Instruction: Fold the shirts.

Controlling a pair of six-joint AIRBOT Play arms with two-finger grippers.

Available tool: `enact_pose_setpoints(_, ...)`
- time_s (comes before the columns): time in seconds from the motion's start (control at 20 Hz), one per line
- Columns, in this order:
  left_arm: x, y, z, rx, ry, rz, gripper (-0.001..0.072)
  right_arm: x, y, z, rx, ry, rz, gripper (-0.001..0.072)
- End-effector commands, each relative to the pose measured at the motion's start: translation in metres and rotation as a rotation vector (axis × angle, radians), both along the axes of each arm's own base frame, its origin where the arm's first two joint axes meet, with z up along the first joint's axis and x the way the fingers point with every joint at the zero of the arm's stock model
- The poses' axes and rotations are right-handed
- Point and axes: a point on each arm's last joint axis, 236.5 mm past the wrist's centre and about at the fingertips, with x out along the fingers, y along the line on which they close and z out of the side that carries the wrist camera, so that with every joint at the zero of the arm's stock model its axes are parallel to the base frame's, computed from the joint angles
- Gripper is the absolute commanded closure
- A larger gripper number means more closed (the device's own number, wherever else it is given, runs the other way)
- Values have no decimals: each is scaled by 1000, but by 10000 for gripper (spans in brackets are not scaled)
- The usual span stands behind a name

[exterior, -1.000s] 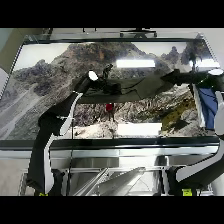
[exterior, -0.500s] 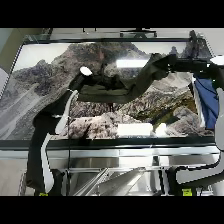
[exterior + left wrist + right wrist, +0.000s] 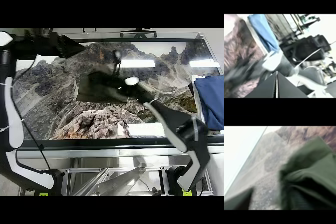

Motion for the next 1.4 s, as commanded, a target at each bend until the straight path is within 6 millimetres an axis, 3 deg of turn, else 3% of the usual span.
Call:
enact_pose_setpoints(0.0,-17,28,23,3,-68,44,707,-38,69,-56,-10,46,17,30)
enact_pose_setpoints(0.05,-19,32,19,1,-51,50,706,-39,69,-47,1,27,42,34)
enact_pose_setpoints(0.15,-18,38,7,-4,-11,72,707,-34,53,-17,6,-45,112,210)
enact_pose_setpoints(0.2,-18,39,1,-7,5,79,707,-31,40,-3,11,-49,147,214)
enact_pose_setpoints(0.35,-19,41,-19,-15,51,100,707,-4,-39,13,-79,39,143,214)
enact_pose_setpoints(0.55,-20,41,-38,-24,107,97,707,12,-183,-20,-320,316,24,197)
enact_pose_setpoints(0.6,-20,41,-41,-25,109,97,707,13,-216,-33,-362,395,-22,55)
enact_pose_setpoints(0.7,-20,40,-44,-24,108,93,707,16,-253,-57,-388,492,-88,28)
enact_pose_setpoints(0.85,-20,40,-45,-22,101,94,706,20,-266,-97,-381,581,-119,28)
enact_pose_setpoints(1.05,-20,40,-46,-21,94,92,707,15,-250,-144,-307,709,-98,29)
enact_pose_setpoints(1.15,-21,40,-46,-19,81,83,707,19,-232,-152,-222,716,-78,36)
enact_pose_setpoints(1.25,-23,37,-46,-18,80,77,707,23,-215,-155,-158,706,-65,135)
enact_pose_setpoints(1.35,-23,35,-46,-18,78,71,707,25,-198,-155,-111,693,-48,136)
